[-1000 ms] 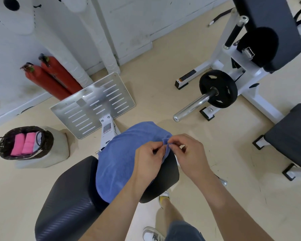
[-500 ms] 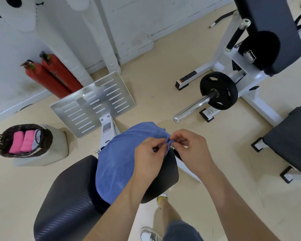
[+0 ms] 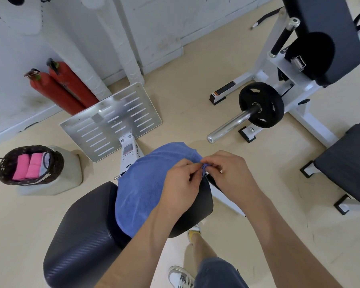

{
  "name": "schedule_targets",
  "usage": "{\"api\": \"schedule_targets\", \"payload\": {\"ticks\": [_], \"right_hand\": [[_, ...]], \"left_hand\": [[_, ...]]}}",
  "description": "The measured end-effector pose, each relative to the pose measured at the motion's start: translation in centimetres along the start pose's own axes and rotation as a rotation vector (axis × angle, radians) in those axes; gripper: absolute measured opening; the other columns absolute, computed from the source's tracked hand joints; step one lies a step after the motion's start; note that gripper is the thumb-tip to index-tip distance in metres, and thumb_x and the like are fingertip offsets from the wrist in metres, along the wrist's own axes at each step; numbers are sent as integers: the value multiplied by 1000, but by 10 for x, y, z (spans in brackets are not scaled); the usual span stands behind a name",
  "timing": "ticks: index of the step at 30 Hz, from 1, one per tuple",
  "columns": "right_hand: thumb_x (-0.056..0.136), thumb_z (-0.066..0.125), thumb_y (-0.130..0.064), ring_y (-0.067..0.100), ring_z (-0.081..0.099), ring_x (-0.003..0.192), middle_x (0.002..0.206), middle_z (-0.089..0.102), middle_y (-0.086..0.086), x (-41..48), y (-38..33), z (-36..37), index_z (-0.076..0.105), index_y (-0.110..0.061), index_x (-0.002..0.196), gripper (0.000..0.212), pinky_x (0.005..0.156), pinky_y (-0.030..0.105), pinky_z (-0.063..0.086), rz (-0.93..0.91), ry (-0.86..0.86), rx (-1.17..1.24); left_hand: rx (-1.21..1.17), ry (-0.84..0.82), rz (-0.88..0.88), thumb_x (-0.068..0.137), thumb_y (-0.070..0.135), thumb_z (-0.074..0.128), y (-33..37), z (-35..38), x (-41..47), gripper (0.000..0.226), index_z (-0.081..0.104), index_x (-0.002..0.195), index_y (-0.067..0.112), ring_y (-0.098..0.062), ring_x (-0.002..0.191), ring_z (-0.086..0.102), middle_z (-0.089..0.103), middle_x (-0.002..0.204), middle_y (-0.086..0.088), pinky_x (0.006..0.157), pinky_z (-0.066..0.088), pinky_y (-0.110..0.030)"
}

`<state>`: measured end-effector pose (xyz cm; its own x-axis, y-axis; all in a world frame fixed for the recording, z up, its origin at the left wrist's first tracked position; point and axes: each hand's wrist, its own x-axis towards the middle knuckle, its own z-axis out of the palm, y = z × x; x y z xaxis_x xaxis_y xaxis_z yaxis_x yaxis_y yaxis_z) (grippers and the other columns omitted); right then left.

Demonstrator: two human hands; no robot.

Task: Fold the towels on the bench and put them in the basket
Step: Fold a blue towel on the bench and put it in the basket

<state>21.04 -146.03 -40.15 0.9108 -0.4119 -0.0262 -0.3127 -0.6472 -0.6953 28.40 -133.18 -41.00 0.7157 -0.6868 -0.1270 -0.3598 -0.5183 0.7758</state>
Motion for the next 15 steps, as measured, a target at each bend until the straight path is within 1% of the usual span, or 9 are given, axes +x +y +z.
{"api": "schedule_targets", "payload": {"ticks": [2,3,5,7,8,9,11,13,15], "right_hand": [[81,67,-10,5,50,71,77,57,-10,1,0,0,73,-19,87,12,70,15,41,7,-2,-19],[81,68,-11,5,51,73,79,55,-12,2,0,-1,72,-18,86,9,70,17,42,22,1,-21],[80,70,-13,4,52,82,86,54,-14,4,-1,-3,71,-17,83,5,72,13,40,48,26,-8],[79,72,-11,1,54,92,94,57,-20,6,-2,-5,69,-17,77,7,75,12,40,101,50,64],[79,71,-9,1,57,93,97,59,-22,6,-3,-7,67,-17,75,10,75,11,43,156,45,132],[80,71,-7,-1,60,92,99,62,-22,6,-4,-9,66,-17,74,13,73,11,46,212,24,212],[81,69,-2,-1,64,88,96,68,-17,8,-5,-12,65,-17,73,17,74,14,51,262,-17,316],[81,67,2,4,67,89,90,72,-8,13,-6,-13,64,-16,73,20,77,23,56,259,-27,399],[82,65,5,11,68,88,85,71,-2,19,-11,-14,61,-15,73,22,74,32,60,269,-17,460]], "left_hand": [[-3,-15,10,95,20,55,1,-2,-2,21,69,110,23,-6,74,49,56,80,5,68,36,-12],[-6,-13,4,93,23,57,3,-1,-4,22,66,113,26,-5,76,48,53,80,9,69,36,-12],[4,11,-66,85,27,64,5,0,-11,28,56,112,30,-6,79,49,49,81,15,68,38,-16],[84,55,-138,84,22,61,-2,2,-22,21,45,97,29,-10,72,49,47,77,13,61,37,-22],[149,69,-153,85,18,56,-8,2,-28,19,41,90,27,-13,68,47,44,74,12,58,34,-23],[204,68,-160,86,13,53,-16,1,-35,19,39,88,25,-15,66,45,43,73,11,58,34,-24],[277,39,-183,88,9,50,-30,-6,-48,16,45,98,22,-17,68,47,48,81,8,62,41,-28],[351,0,-201,93,13,45,-36,-19,-54,23,46,114,21,-15,68,49,58,87,4,66,45,-28],[450,-51,-222,96,16,38,-37,-33,-60,27,43,121,23,-12,62,46,58,80,5,61,40,-26]]}}
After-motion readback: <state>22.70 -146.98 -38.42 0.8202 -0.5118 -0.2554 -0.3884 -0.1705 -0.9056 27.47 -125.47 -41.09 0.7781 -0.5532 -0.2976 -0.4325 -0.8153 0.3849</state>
